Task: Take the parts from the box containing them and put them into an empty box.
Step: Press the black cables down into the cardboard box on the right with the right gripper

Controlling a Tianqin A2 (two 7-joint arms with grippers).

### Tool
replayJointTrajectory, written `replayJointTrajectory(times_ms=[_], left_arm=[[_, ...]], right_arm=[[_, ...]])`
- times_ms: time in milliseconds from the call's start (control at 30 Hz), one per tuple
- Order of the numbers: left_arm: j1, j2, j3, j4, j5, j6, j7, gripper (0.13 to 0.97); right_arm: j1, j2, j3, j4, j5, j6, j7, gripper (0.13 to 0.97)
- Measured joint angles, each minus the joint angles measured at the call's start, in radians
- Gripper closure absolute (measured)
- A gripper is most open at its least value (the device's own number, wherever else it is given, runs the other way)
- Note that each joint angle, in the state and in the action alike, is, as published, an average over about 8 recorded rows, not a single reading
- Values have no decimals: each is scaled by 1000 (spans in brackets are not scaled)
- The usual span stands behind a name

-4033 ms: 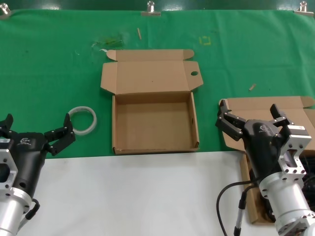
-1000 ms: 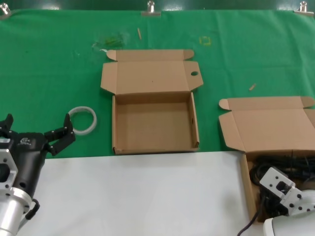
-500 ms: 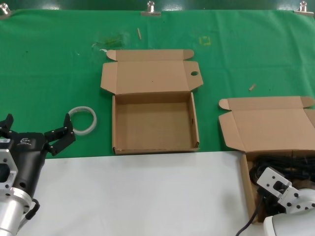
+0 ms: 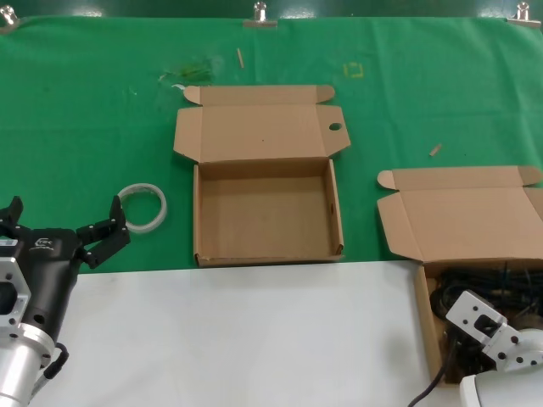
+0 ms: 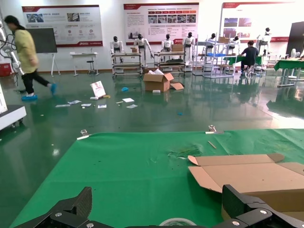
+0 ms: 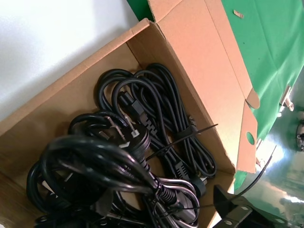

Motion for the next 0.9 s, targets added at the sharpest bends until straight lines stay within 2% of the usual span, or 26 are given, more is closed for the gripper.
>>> replayJointTrajectory(times_ms=[267, 300, 567, 600, 867, 900], left_arm=[[0, 0, 0, 0, 0, 0, 0, 132], [0, 0, 0, 0, 0, 0, 0, 132], [0, 0, 0, 0, 0, 0, 0, 132], [0, 0, 0, 0, 0, 0, 0, 132], [0, 0, 0, 0, 0, 0, 0, 132], [0, 0, 0, 0, 0, 0, 0, 132]], right_arm=[[-8, 0, 6, 18, 12, 1, -4, 409], [-9, 0, 6, 20, 13, 0, -4, 409], [-18, 0, 10, 35, 30, -5, -4, 626], [-18, 0, 10, 36, 33, -5, -4, 626], [-22, 0, 14, 44, 50, -10, -7, 800], [-22, 0, 14, 44, 52, -10, -7, 800]])
